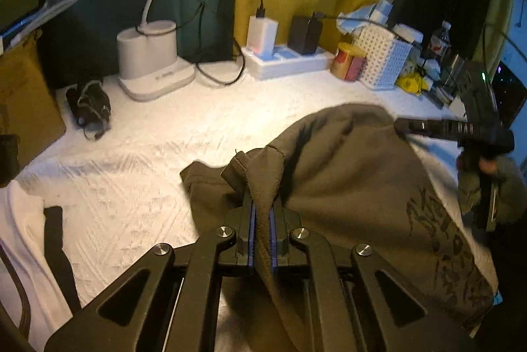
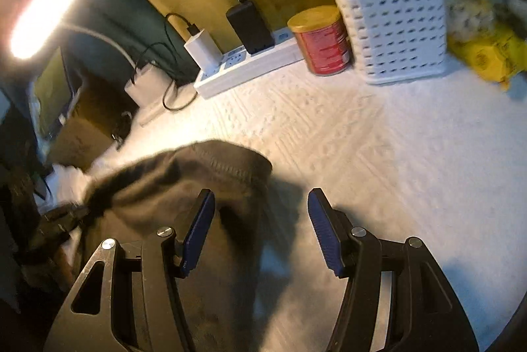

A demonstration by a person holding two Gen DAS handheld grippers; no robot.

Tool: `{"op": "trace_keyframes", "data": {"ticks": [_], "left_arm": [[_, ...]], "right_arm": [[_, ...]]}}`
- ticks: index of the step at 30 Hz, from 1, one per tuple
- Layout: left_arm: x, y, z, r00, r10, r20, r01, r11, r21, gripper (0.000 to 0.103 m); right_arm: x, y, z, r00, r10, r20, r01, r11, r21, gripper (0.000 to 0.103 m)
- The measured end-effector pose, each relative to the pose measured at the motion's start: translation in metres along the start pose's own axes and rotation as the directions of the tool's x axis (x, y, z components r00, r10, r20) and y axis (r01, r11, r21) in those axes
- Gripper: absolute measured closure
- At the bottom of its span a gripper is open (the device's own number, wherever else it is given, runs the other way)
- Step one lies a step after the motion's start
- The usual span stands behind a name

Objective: Fold small clothes

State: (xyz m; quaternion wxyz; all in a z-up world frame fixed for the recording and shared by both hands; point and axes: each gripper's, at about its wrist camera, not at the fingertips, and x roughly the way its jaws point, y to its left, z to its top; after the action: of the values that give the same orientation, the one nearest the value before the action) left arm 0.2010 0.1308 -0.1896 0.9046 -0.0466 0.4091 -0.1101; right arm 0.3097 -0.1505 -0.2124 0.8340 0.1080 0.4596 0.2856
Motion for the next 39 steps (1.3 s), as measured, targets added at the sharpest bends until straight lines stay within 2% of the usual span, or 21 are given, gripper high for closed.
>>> {"op": "trace_keyframes", "data": {"ticks": [1,2,3,4,7,12,16,18,20,22,24,26,27,30,39], "left_arm": [[0.002,0.0,-0.002,1.0,0.002,-0.005,-0.002,1.0,0.0,0.098],[0.003,0.001,-0.003,1.0,0.0,-0.009,0.0,1.0,-0.002,0.098],[0.004,0.002,-0.003,1.0,-0.002,-0.01,0.002,1.0,-0.004,0.098],[0.003,0.002,-0.004,1.0,-0.005,-0.009,0.005,1.0,-0.006,0.098],[0.001,0.003,-0.001,1.0,-0.014,0.0,0.014,1.0,-0.006,0.098],[0.004,0.006,-0.002,1.0,-0.009,-0.005,0.009,1.0,-0.01,0.097],[0.007,0.009,-0.006,0.999,0.009,-0.031,-0.009,1.0,-0.028,0.093],[0.004,0.009,-0.006,0.999,0.031,-0.033,-0.032,0.999,-0.039,0.093],[0.0,0.011,-0.006,0.998,0.044,-0.034,-0.046,0.997,-0.055,0.089],[-0.005,0.011,-0.007,0.998,0.06,-0.03,-0.062,0.996,-0.067,0.08],[-0.011,0.01,-0.009,0.998,0.059,-0.019,-0.06,0.995,-0.081,0.056],[-0.019,0.009,-0.011,0.999,0.053,0.0,-0.052,0.994,-0.1,0.04],[-0.023,0.007,-0.011,0.999,0.052,0.007,-0.051,0.993,-0.106,0.038],[-0.036,0.0,-0.014,0.998,0.06,0.019,-0.057,0.992,-0.11,0.038],[-0.067,-0.033,-0.03,0.999,0.018,0.047,-0.014,0.997,-0.07,0.038]], "right_arm": [[0.005,0.0,0.002,1.0,0.012,-0.008,-0.012,1.0,0.012,0.041],[0.011,0.0,0.004,0.999,0.023,-0.024,-0.022,1.0,0.021,0.045],[0.016,0.002,0.006,0.998,0.042,-0.036,-0.041,0.999,0.026,0.055],[0.021,0.003,0.008,0.998,0.056,-0.037,-0.055,0.998,0.034,0.081],[0.025,0.012,0.016,0.999,0.052,-0.013,-0.052,0.999,-0.006,0.09],[0.028,0.031,0.031,1.0,0.007,0.017,-0.005,0.994,-0.107,0.09],[0.035,0.039,0.022,0.995,-0.099,0.019,0.101,0.977,-0.188,0.089],[0.035,0.041,0.017,0.989,-0.146,0.025,0.148,0.964,-0.222,0.077],[0.029,0.043,0.013,0.981,-0.182,0.06,0.191,0.951,-0.245,0.06],[0.021,0.043,0.009,0.98,-0.181,0.082,0.196,0.949,-0.247,0.058],[0.012,0.044,0.007,0.979,-0.184,0.092,0.201,0.949,-0.243,0.058],[0.003,0.044,0.003,0.977,-0.187,0.1,0.206,0.949,-0.24,0.058],[-0.001,0.043,0.002,0.977,-0.187,0.102,0.207,0.949,-0.237,0.058],[-0.012,0.043,-0.004,0.976,-0.187,0.107,0.208,0.951,-0.231,0.058],[-0.045,0.049,-0.038,0.98,-0.171,0.104,0.191,0.955,-0.227,0.057]]}}
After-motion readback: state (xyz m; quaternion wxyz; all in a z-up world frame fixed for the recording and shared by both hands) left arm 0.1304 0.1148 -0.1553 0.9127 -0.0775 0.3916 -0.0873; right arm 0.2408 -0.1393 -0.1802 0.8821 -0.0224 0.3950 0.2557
